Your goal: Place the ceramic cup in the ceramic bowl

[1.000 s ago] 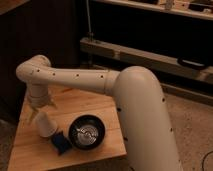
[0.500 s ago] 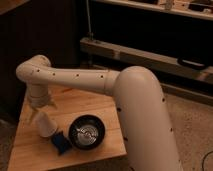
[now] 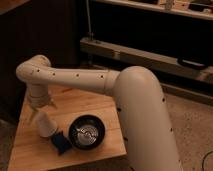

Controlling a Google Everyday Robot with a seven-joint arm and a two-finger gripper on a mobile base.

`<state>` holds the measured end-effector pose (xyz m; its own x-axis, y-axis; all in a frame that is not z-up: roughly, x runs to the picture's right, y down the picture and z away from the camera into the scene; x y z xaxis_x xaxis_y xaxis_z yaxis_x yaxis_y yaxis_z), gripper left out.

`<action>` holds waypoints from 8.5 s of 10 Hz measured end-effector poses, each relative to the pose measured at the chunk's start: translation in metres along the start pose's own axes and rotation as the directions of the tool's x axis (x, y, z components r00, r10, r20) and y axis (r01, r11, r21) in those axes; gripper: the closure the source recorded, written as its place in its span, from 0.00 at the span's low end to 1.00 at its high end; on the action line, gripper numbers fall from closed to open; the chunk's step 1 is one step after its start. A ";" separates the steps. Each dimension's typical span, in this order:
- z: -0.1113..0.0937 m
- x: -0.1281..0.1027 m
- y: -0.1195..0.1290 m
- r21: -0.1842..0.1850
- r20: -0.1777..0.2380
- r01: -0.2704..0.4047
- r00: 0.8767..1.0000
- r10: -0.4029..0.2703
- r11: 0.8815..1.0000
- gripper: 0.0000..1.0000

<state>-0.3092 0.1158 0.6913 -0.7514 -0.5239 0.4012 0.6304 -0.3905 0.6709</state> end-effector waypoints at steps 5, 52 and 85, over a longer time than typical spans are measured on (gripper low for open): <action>0.005 0.007 -0.007 -0.042 -0.003 0.016 1.000 -0.016 0.999 0.20; -0.063 -0.070 0.032 -0.197 -0.260 -0.237 0.948 0.182 0.951 1.00; -0.005 -0.154 0.138 0.002 -0.493 -0.326 0.822 0.284 0.946 0.36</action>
<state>-0.1058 0.1384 0.7186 -0.3427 -0.9150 0.2128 0.8404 -0.1974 0.5047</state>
